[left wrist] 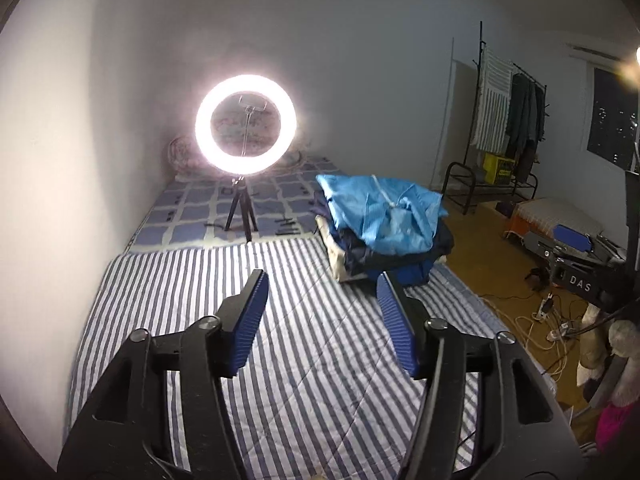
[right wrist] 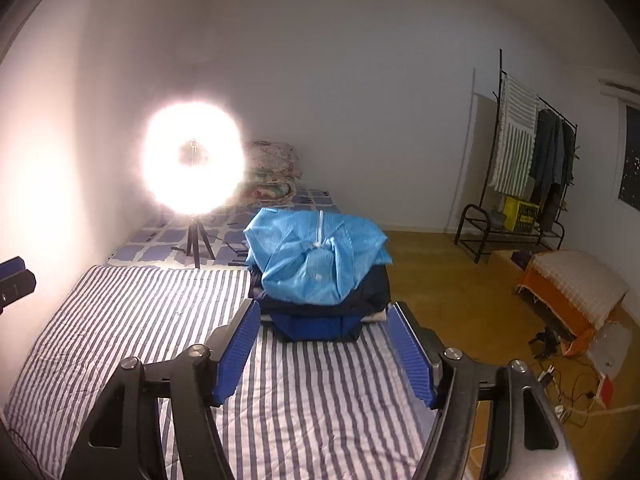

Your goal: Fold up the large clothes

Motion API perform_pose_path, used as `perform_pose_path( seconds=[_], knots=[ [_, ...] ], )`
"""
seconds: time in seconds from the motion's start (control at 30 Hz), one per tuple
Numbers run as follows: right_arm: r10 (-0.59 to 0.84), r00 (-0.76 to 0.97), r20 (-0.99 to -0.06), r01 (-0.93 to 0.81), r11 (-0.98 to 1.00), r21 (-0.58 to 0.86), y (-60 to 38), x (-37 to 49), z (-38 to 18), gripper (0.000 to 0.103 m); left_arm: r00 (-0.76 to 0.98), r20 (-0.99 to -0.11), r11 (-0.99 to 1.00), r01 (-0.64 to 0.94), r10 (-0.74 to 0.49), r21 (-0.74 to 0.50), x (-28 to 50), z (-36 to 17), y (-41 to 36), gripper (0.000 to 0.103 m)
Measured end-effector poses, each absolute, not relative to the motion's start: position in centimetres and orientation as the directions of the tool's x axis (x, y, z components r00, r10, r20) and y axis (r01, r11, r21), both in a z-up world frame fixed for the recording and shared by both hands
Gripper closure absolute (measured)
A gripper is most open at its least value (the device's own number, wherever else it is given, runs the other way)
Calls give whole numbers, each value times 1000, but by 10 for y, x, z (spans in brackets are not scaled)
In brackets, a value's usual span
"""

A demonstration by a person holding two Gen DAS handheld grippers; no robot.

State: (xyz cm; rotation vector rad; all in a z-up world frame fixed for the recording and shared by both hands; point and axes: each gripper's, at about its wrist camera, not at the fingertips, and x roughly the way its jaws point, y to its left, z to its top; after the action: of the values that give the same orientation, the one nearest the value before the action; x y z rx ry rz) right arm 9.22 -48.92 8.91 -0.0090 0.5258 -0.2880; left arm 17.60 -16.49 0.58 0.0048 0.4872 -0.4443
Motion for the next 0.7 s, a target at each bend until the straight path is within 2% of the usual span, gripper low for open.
perform_pose_path(
  seconds=[0.1, 0.2, 0.3, 0.43, 0.53, 0.7],
  knots=[
    [-283, 823, -492, 281, 956, -79, -485, 87, 73, 32, 788, -463, 905, 419, -406, -80, 174, -7, -169, 39],
    [-286, 824, -489, 287, 955, -74, -483, 86, 60, 26, 794, -448, 903, 422, -411, -81, 168, -16, -170, 30],
    [-295, 819, -491, 287, 953, -94, -480, 85, 47, 18, 792, -442, 897, 437, -421, -70, 165, -23, -171, 20],
    [-330, 808, -488, 308, 943, -126, -480, 89, 35, 1, 786, -444, 889, 455, -430, -56, 164, -26, -174, 16],
    [-339, 808, -483, 324, 939, -117, -484, 88, 30, 0, 787, -438, 885, 463, -436, -48, 161, -28, -177, 5],
    [-358, 805, -472, 330, 933, -144, -483, 88, 24, 0, 794, -422, 884, 466, -438, -40, 155, -28, -178, 0]
  ],
)
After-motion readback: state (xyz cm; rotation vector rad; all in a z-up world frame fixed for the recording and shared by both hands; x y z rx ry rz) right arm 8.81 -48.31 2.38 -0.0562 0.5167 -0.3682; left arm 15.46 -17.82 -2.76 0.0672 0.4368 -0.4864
